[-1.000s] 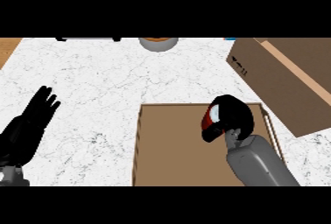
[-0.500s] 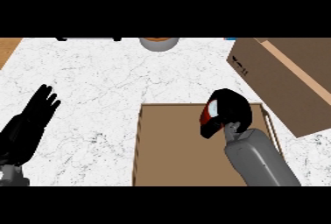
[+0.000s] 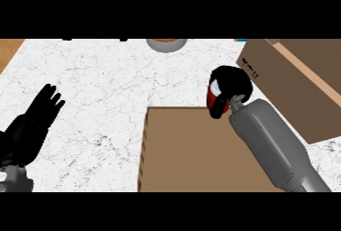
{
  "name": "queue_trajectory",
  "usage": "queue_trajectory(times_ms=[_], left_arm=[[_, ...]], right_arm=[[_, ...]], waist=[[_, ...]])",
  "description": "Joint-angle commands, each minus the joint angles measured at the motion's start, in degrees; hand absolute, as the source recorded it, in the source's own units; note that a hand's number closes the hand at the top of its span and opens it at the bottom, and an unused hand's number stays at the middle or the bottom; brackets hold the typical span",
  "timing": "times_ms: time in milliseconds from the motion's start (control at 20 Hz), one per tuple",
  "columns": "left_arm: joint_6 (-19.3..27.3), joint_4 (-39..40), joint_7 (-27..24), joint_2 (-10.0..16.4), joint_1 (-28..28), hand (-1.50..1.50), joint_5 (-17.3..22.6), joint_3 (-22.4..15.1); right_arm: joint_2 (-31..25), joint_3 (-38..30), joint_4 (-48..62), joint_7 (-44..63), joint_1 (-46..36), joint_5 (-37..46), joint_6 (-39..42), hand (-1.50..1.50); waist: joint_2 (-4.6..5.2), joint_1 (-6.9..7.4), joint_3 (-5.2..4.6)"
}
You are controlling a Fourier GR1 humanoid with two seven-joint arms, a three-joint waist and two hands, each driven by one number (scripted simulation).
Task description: Pick the can from the tray and place it in the cardboard box
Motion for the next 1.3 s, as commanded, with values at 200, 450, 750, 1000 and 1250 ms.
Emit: queue_trajectory(times_ms=[200,450,750,1000,1250], left_arm=[[-0.7,0.9,-2.7,-1.2,1.9,0.00,-1.0,0.8],[0.1,-0.9,0.5,-0.9,1.2,0.00,-0.5,1.1],[0.5,0.2,-1.5,-2.8,1.5,0.00,-3.1,-0.9],[0.7,0.8,1.3,-2.7,-1.2,0.00,-1.7,0.4],[0.4,0.6,-0.6,-3.3,0.2,0.00,-3.7,0.0]], right_arm=[[0.6,-0.4,-6.4,-0.3,-6.4,4.2,-0.6,1.50],[-1.2,-1.8,-21.2,7.7,-7.9,6.3,1.2,1.50],[-4.8,-9.0,-20.1,12.8,-15.1,9.8,1.4,1.50],[-8.0,-13.3,-19.7,13.4,-16.3,11.3,2.0,1.50],[-14.1,-18.4,-16.2,6.7,-14.8,10.2,1.9,1.50]], waist=[[-0.34,-0.93,0.00],[-0.85,-2.08,0.01],[-0.38,-1.35,0.00],[-0.26,-1.16,0.00],[-0.18,-1.12,0.01]])
